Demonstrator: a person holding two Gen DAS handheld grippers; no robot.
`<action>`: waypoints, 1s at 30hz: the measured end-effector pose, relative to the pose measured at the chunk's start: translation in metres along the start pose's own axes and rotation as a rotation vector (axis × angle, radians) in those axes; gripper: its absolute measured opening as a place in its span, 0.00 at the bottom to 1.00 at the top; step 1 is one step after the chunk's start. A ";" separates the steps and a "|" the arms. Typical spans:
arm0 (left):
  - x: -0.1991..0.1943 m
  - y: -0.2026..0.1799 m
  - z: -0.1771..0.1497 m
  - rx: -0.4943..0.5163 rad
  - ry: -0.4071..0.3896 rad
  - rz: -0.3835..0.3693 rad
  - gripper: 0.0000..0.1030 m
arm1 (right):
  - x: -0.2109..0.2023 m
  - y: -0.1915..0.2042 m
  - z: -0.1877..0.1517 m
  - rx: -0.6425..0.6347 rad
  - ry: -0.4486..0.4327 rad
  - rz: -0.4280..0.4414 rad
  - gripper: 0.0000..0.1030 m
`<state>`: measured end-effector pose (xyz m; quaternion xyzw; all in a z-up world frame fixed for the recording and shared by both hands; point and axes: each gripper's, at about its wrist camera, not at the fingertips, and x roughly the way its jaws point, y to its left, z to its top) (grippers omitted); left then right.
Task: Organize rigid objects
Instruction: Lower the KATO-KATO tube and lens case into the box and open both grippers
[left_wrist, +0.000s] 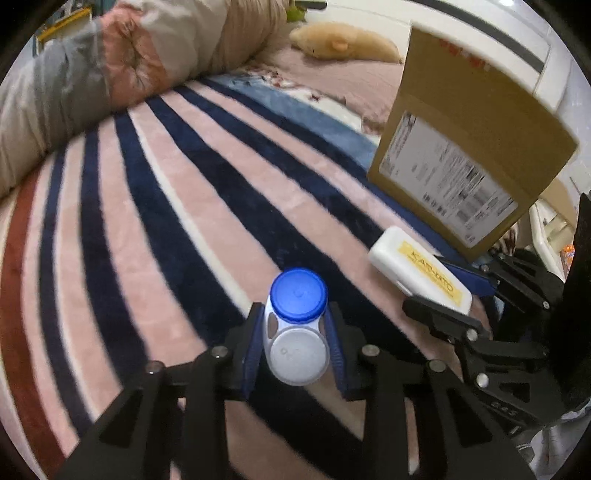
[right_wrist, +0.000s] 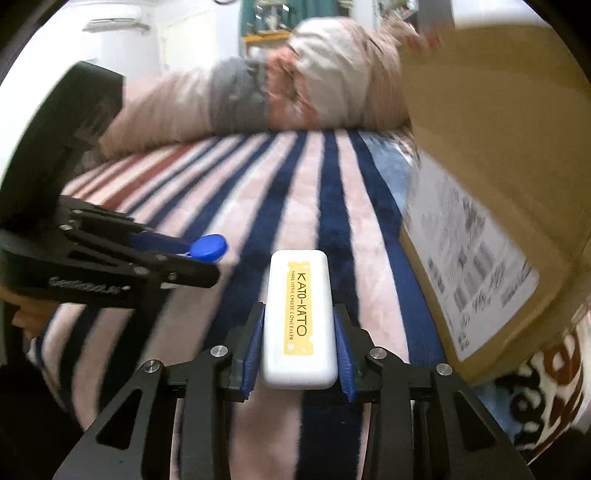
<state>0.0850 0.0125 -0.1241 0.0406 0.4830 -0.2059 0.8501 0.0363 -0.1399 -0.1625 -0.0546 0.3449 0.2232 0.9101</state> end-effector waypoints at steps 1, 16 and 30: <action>-0.010 0.001 0.001 -0.004 -0.020 0.007 0.28 | -0.008 0.004 0.004 -0.012 -0.016 0.026 0.30; -0.131 -0.093 0.077 0.067 -0.299 0.014 0.29 | -0.157 -0.104 0.091 0.036 -0.256 0.180 0.30; -0.034 -0.177 0.165 0.146 -0.088 0.002 0.29 | -0.015 -0.185 0.108 -0.273 0.290 0.032 0.30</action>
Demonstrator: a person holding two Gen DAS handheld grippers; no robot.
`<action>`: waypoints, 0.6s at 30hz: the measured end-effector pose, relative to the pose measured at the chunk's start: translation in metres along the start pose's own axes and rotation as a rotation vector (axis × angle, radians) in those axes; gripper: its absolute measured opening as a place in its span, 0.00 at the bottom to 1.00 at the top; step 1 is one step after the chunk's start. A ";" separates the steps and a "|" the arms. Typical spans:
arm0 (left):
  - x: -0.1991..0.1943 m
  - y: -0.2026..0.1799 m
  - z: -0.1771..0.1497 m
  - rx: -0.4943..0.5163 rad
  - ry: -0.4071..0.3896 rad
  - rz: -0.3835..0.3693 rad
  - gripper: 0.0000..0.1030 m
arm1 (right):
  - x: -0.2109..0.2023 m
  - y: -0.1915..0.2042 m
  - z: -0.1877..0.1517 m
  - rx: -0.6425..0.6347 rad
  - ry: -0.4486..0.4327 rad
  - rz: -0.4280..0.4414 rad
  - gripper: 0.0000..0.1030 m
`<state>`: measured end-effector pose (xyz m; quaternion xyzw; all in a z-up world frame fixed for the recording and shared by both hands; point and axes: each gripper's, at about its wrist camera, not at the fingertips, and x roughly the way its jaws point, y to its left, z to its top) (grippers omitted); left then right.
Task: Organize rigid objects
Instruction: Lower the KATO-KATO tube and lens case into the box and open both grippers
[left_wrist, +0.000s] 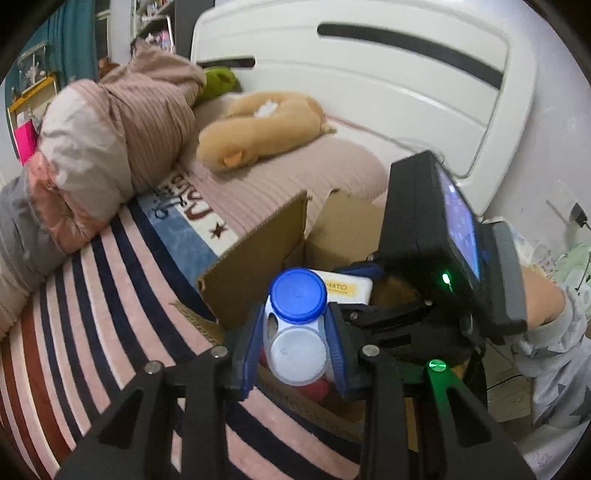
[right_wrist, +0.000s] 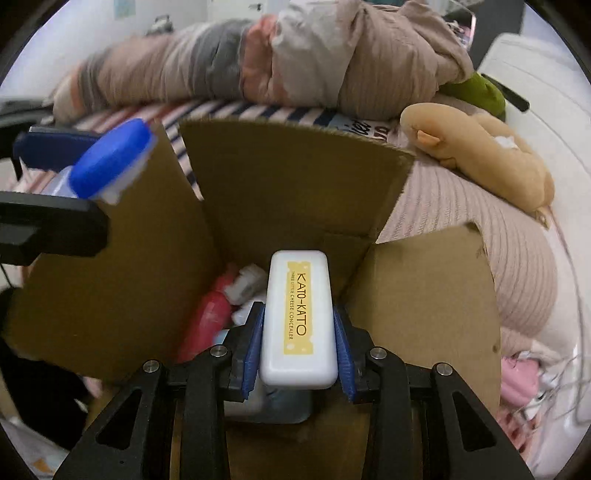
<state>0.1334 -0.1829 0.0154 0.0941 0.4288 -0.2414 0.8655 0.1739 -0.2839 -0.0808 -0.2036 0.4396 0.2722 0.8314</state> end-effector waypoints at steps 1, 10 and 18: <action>0.006 0.000 0.000 -0.001 0.017 0.006 0.29 | -0.001 0.003 0.000 -0.015 0.001 -0.008 0.30; 0.023 0.001 0.001 0.027 0.050 0.059 0.29 | -0.008 0.002 -0.004 -0.017 -0.056 0.008 0.30; 0.023 -0.002 -0.002 0.047 0.047 0.070 0.35 | -0.013 -0.004 0.000 0.017 -0.073 0.014 0.30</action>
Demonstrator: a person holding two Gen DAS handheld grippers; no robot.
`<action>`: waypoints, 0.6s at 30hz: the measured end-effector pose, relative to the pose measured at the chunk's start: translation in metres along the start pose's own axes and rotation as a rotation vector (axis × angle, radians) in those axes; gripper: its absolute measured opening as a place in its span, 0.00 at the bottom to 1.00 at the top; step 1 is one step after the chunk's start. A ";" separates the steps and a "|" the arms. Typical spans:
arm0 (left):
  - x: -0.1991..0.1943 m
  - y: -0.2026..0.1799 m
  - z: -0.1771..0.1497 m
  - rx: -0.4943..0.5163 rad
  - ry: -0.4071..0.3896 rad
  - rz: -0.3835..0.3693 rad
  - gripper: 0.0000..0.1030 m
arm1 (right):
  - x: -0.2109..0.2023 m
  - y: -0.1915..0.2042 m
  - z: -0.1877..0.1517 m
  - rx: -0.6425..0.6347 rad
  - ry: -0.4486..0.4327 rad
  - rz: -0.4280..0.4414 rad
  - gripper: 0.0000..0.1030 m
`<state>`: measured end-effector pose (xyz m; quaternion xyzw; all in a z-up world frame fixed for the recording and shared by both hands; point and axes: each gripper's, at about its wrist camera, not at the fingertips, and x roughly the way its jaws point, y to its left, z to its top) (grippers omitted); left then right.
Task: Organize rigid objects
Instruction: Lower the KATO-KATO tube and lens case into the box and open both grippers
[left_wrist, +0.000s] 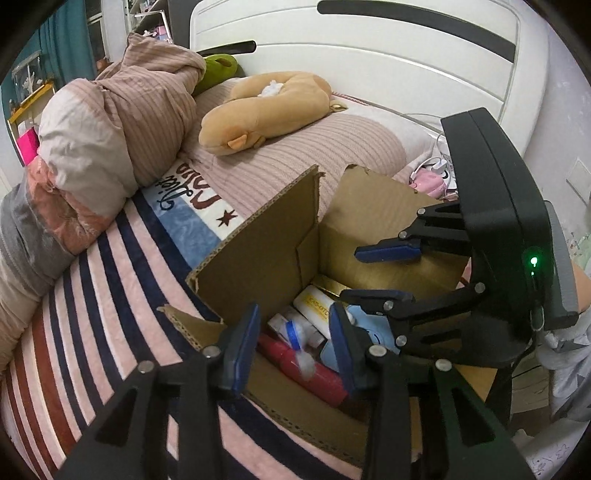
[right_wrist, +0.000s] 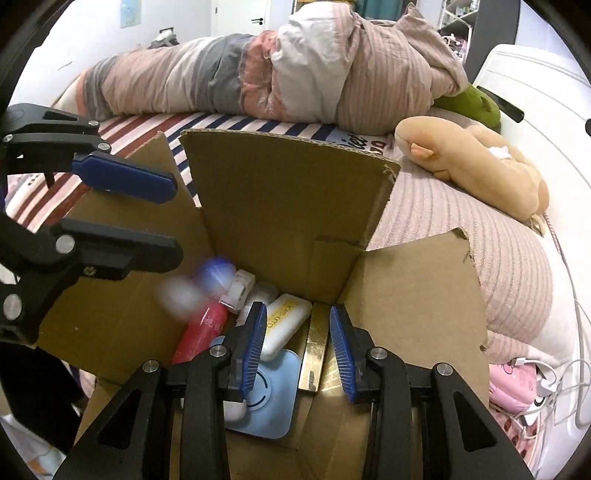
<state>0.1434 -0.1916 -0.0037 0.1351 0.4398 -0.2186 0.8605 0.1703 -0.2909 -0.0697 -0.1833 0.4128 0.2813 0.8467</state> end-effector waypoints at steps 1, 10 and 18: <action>-0.001 -0.001 0.000 0.006 -0.001 0.005 0.35 | 0.001 -0.003 0.002 0.000 0.000 0.001 0.30; -0.034 0.002 -0.008 -0.026 -0.108 0.024 0.59 | -0.011 -0.003 0.002 0.012 -0.031 0.046 0.32; -0.096 0.007 -0.039 -0.158 -0.313 0.201 0.87 | -0.070 0.010 -0.003 -0.067 -0.309 0.200 0.66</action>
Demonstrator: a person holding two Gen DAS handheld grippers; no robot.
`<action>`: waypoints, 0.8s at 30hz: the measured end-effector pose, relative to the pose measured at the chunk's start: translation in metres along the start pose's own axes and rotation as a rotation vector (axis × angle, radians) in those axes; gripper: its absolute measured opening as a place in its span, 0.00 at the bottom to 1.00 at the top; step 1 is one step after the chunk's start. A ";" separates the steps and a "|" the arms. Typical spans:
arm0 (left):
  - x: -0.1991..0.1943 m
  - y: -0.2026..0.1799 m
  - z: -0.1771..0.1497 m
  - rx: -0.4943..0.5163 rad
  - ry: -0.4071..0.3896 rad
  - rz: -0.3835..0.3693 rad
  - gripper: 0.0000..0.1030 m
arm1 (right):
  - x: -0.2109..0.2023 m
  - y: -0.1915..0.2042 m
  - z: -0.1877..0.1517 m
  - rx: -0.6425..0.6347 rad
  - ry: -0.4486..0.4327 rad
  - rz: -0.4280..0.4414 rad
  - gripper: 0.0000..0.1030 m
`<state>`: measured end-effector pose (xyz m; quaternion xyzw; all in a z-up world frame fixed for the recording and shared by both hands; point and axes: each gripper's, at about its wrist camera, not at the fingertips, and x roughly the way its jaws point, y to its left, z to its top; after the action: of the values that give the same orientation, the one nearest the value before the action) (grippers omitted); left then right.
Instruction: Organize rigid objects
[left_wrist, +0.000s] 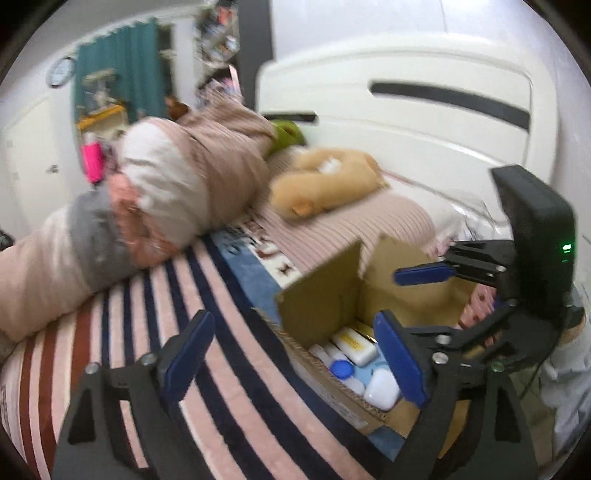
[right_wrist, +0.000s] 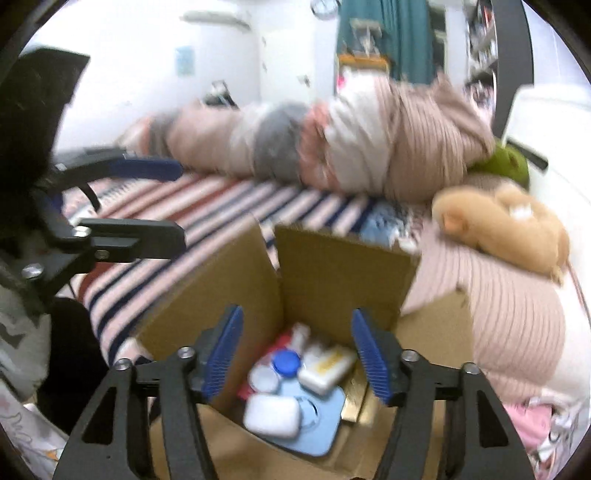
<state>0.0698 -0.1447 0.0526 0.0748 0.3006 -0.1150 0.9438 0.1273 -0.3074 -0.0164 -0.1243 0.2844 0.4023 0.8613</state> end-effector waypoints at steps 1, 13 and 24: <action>-0.007 0.003 -0.002 -0.029 -0.022 0.016 0.89 | -0.009 0.002 0.001 -0.005 -0.044 -0.001 0.77; -0.030 0.040 -0.035 -0.279 -0.108 0.181 0.96 | -0.043 0.009 -0.010 0.019 -0.258 -0.020 0.99; -0.034 0.041 -0.039 -0.267 -0.113 0.219 0.96 | -0.042 0.014 -0.010 0.034 -0.262 -0.015 0.99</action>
<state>0.0324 -0.0909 0.0436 -0.0257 0.2497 0.0255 0.9677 0.0911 -0.3294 0.0005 -0.0582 0.1752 0.4040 0.8960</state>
